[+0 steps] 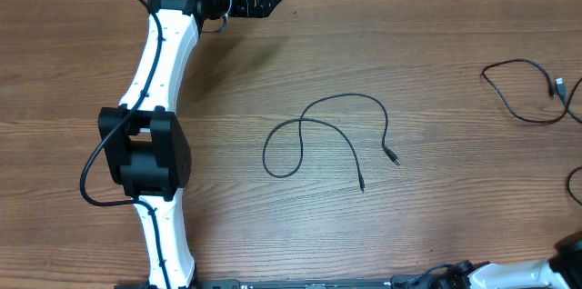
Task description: Untangle cables
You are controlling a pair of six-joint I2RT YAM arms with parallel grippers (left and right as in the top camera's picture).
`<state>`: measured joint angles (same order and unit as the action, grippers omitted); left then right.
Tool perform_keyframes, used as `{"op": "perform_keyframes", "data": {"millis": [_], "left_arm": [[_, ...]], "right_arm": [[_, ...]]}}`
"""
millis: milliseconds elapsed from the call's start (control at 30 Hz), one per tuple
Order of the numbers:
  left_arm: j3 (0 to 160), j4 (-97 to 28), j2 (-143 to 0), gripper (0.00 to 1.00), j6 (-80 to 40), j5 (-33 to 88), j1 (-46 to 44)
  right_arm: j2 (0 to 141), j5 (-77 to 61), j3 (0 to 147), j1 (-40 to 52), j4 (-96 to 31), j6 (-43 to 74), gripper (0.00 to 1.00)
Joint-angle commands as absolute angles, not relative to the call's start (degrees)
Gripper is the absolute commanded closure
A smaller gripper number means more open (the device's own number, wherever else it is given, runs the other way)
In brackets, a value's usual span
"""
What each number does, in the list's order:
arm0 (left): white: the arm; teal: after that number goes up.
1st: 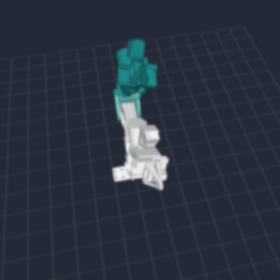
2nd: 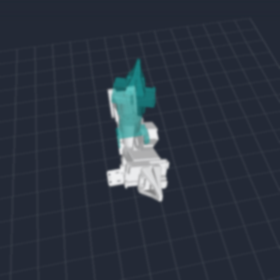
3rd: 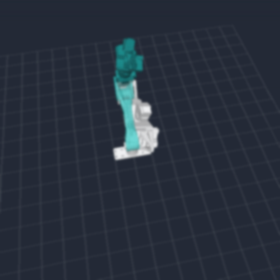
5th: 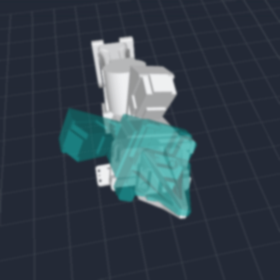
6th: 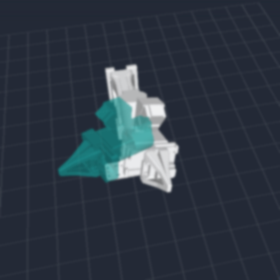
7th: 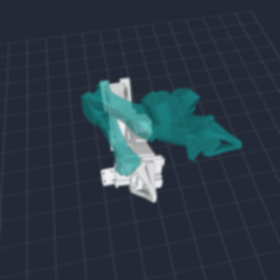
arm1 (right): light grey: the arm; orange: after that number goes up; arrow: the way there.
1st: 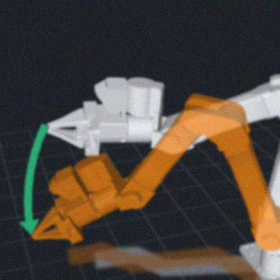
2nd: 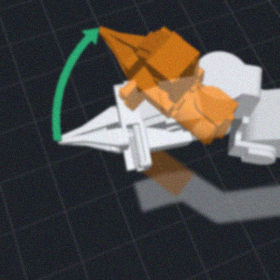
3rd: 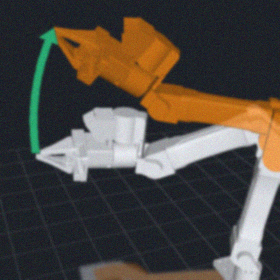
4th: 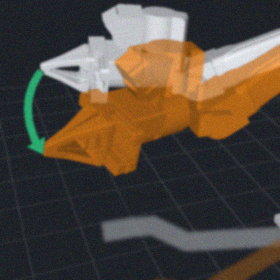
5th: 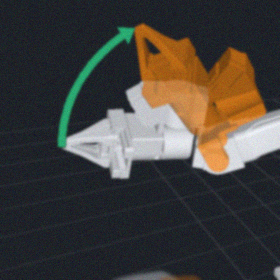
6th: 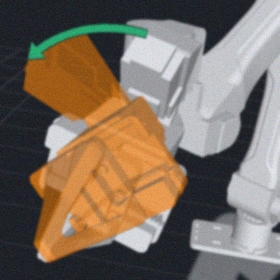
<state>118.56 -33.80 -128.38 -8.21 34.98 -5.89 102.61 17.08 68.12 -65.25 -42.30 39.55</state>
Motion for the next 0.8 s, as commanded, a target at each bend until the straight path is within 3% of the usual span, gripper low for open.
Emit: {"op": "perform_keyframes", "data": {"millis": [0,67,133,167,233,267,300,767], "left_arm": [[120.18,-33.58,-127.70,0.01,-10.35,36.10,-5.54],[120.18,-33.58,-127.70,0.00,-11.33,36.10,-5.54],[120.18,-33.58,-127.70,0.01,-11.86,36.10,-5.54],[120.18,-33.61,-127.70,0.00,-11.88,36.12,-5.54],[120.18,-33.61,-127.70,0.00,-11.88,36.29,-5.54],[120.18,-33.61,-127.70,0.00,-11.88,36.45,-5.54],[120.18,-33.58,-127.70,0.01,-11.86,36.75,-5.54],[120.18,-33.58,-127.70,0.00,-11.86,37.12,-5.54]], "right_arm": [[104.97,19.49,67.85,-65.43,-40.56,36.40,0.93],[105.43,19.46,67.85,-65.43,-40.10,35.90,0.91],[105.47,19.49,67.88,-65.43,-39.94,35.88,0.76],[105.47,19.49,67.90,-65.43,-39.86,35.77,0.52],[105.47,19.49,67.90,-65.43,-39.77,35.66,0.18],[105.47,19.49,67.90,-65.43,-39.81,35.53,0.05],[105.45,19.49,67.92,-65.43,-39.86,35.46,0.00],[100.64,12.69,82.52,-60.12,-49.95,30.92,0.00]]}}
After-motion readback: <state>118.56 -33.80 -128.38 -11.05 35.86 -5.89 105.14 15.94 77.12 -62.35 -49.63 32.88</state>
